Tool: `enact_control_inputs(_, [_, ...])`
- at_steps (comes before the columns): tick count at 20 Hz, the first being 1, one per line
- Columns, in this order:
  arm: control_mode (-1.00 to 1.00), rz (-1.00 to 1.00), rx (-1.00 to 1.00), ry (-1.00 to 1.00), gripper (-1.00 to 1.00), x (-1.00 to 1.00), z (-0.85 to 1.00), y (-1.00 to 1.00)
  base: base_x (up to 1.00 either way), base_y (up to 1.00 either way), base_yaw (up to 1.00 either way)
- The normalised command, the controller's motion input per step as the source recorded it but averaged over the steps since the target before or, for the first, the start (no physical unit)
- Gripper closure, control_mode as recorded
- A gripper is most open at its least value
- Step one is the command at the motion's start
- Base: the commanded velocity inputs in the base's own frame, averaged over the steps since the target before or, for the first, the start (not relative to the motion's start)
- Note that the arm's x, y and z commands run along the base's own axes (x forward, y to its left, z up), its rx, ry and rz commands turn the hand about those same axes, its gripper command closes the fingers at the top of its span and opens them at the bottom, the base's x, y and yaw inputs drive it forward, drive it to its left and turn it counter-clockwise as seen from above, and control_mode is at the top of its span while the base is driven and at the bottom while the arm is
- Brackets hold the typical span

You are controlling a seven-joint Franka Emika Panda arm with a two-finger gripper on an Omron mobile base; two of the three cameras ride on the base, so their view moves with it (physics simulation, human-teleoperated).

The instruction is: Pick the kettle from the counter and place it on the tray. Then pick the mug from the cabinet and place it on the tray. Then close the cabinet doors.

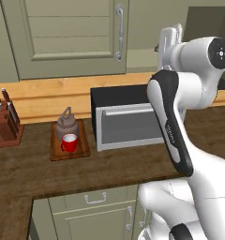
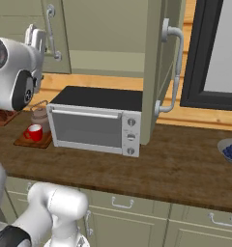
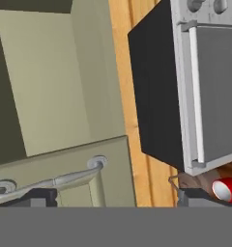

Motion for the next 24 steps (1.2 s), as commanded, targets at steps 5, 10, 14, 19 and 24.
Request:
enact_control_inputs(5, [-1.00,0.00,-0.02,-0.16,-1.00,-0.57,-0.01,-0.12,0.00,0.00,0.00])
enact_control_inputs(10, [-1.00,-0.04,-0.05,-0.13,-1.00,-0.48,-0.03,-0.14,0.00,0.00,0.00])
enact_control_inputs(14, [-1.00,-0.15,0.00,-0.08,-1.00,-0.33,0.00,-0.51,0.00,0.00,0.00])
enact_control_inputs(19, [-1.00,-0.30,0.01,0.00,-1.00,-0.28,0.00,-0.75,0.00,0.00,0.00])
enact_control_inputs(24, [-1.00,-0.37,0.00,0.06,-1.00,-0.29,0.00,-0.70,0.00,0.00,0.00])
